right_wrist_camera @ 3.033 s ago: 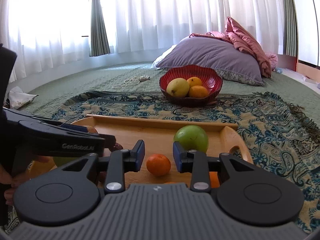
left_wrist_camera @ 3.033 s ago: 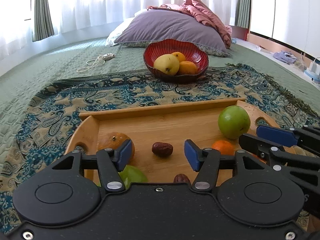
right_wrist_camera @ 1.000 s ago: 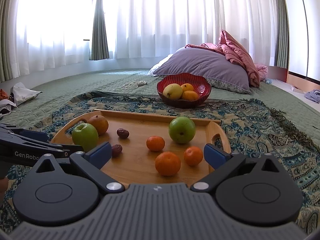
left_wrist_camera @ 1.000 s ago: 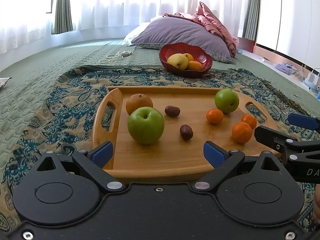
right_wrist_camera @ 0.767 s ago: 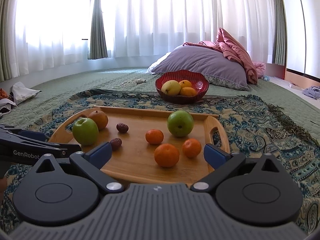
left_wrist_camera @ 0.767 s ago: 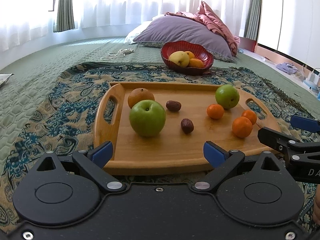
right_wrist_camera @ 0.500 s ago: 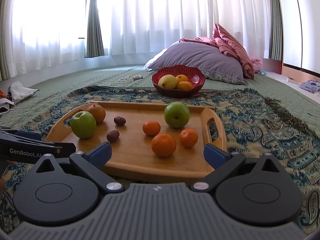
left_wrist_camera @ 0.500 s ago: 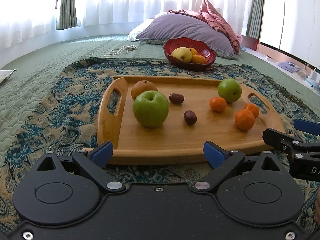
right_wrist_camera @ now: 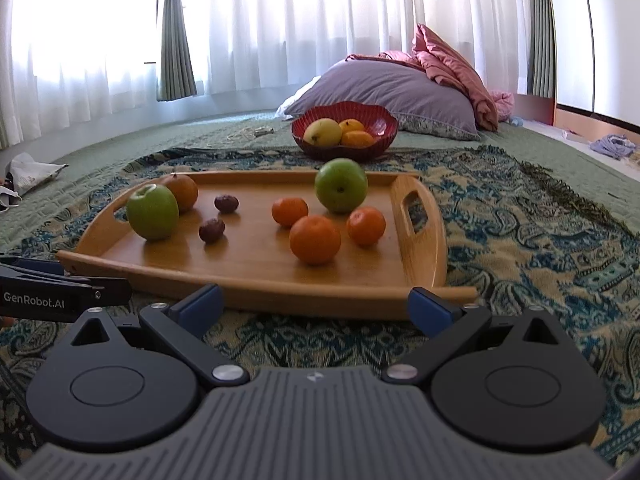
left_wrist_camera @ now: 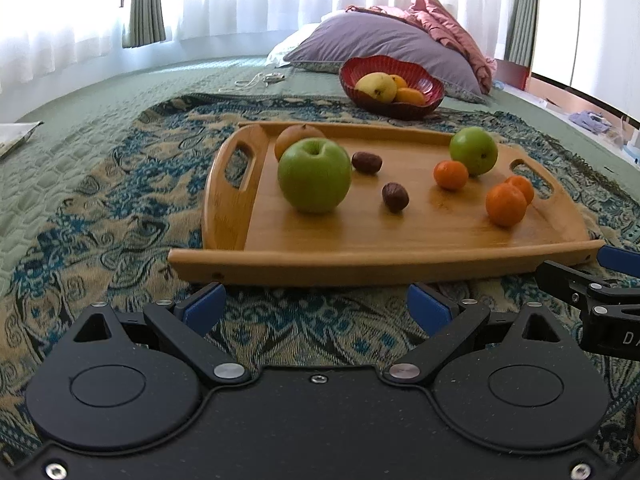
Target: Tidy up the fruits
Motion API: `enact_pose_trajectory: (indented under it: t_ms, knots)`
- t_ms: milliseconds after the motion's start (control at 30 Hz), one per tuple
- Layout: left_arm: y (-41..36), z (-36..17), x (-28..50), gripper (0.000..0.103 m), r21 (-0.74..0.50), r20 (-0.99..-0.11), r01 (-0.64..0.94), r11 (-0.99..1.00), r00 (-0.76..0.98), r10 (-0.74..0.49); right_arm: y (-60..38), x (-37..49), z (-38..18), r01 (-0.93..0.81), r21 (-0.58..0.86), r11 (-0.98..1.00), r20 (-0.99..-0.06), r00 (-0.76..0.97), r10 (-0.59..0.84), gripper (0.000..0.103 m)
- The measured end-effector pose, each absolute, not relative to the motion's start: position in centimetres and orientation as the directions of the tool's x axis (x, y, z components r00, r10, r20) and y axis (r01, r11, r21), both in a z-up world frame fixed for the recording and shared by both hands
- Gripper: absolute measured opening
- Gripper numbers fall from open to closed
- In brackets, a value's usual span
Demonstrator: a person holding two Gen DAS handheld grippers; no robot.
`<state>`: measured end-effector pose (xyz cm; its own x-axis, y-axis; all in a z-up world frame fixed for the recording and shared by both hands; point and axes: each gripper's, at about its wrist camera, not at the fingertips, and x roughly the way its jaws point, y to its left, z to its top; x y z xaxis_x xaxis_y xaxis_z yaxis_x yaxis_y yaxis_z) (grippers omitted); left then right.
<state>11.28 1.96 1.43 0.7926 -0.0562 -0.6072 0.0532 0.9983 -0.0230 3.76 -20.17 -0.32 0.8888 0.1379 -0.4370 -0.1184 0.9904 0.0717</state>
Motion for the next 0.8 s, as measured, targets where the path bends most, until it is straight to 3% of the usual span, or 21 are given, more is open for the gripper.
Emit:
enact_pose_trajectory:
  t_ms: [800]
  knots:
    - [1.7, -0.7, 11.9, 0.103, -0.009, -0.615, 0.007, 1.000, 0.788, -0.012, -19.8, 4.5, -2.5, -0.109, 0.087, 0.990, -0.506, 0.851, 0.139, 0.103]
